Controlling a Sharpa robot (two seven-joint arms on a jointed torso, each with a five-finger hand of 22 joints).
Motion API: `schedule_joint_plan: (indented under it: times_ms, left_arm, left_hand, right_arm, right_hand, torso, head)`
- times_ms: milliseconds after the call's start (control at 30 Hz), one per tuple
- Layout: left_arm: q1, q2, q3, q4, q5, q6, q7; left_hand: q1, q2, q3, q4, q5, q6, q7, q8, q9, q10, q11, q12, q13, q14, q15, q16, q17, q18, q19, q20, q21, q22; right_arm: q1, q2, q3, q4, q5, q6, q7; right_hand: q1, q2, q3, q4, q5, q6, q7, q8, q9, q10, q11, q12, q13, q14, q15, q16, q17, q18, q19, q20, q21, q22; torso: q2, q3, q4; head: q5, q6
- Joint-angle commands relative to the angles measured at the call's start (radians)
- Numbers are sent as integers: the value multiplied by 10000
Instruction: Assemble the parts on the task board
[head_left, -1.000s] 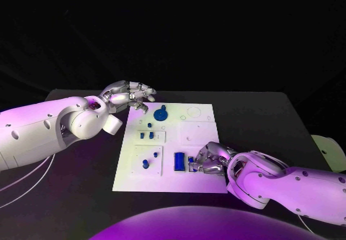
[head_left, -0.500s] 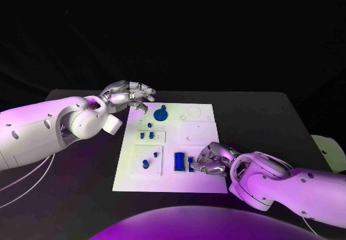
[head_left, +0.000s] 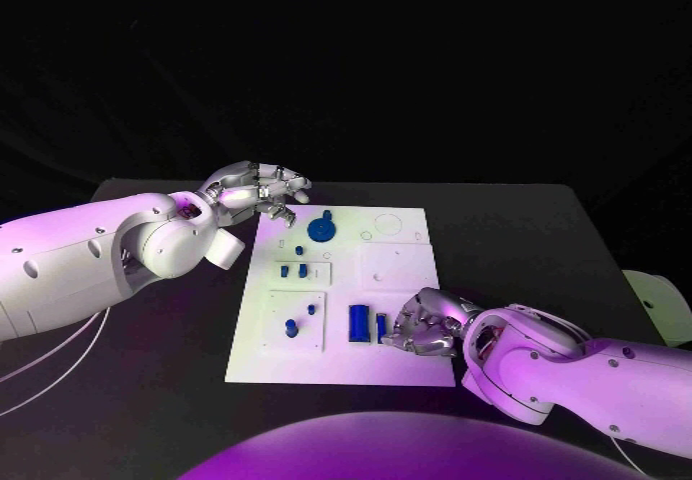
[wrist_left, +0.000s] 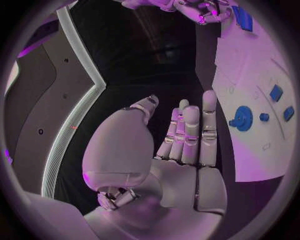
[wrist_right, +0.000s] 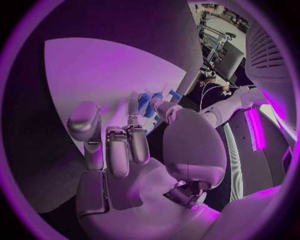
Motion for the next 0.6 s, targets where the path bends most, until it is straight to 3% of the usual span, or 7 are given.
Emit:
schedule_joint_plan:
  times_ms: [33,367,600]
  left_arm:
    - [3,17,3,19,9,167,65]
    - [3,15,0,29,9,206,86]
    - [3,9,-1,33,9,200,78]
  left_hand:
    - [113,-2,-25,35,11,-61,-7,59,-9,-73,-2,42,17,-60,-14,-58,-4,192,-60,17,-9,-14]
    - [131,5,-50,65,13,-75,-6,82,-18,-86,0,54,16,-68,-11,-61,-12,192,-64,19,-6,-15]
    - [139,0,-61,70,12,-79,-5,90,-21,-91,0,59,16,-66,-11,-58,-4,192,-66,20,-6,-15]
  right_arm:
    - [-18,19,-2,-23,-92,651,125]
    - [-22,129,-2,-200,-70,631,-114]
    - [-22,215,-1,-339,-40,492,-258]
  right_hand:
    - [194,4,-83,-24,-51,70,-20,-31,-4,153,-79,40,1442,1077,-75,41,2634,-3,32,-18,38,847]
    - [287,43,-87,-35,-53,107,-33,-17,7,163,-90,55,1455,1077,-81,41,2634,-9,44,-22,79,860]
    - [288,213,-86,120,-57,199,-55,23,41,183,-110,78,1474,1077,-99,41,2634,-17,67,-35,138,881]
  torso:
    - [1,-6,6]
    - [7,-5,12]
    - [6,0,7]
  head:
    - [-10,2]
    - [-2,2]
    - [12,2]
